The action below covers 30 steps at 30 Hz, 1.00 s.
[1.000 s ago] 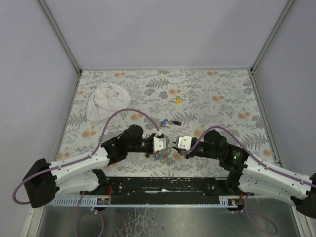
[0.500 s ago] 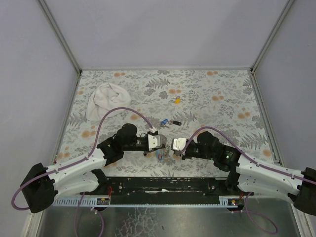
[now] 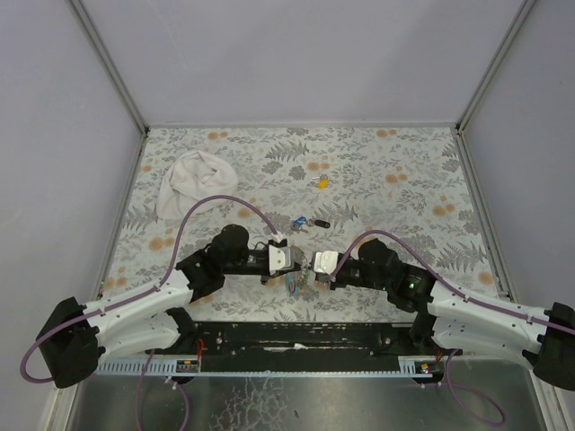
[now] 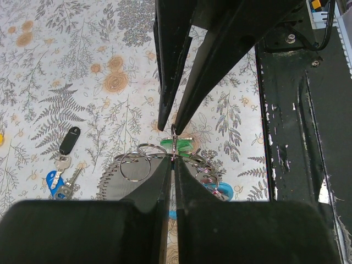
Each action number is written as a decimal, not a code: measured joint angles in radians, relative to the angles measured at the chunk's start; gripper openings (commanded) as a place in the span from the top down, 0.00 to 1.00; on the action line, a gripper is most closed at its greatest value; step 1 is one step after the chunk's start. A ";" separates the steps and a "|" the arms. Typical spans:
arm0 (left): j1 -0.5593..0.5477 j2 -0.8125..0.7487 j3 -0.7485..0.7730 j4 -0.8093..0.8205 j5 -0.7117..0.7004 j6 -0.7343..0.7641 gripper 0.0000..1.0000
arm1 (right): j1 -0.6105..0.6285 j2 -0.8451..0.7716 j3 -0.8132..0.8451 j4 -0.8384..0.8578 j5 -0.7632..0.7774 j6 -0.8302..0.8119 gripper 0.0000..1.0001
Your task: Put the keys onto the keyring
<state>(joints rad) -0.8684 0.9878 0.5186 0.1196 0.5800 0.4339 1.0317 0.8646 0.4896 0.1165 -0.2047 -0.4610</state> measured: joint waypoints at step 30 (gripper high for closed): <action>0.000 0.054 0.037 -0.037 0.007 0.010 1.00 | 0.000 0.009 0.003 -0.029 -0.028 -0.003 1.00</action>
<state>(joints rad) -0.8680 1.0416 0.5552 0.0830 0.5873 0.4435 1.0317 0.8734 0.4923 0.0872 -0.2325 -0.4641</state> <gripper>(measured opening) 0.008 0.010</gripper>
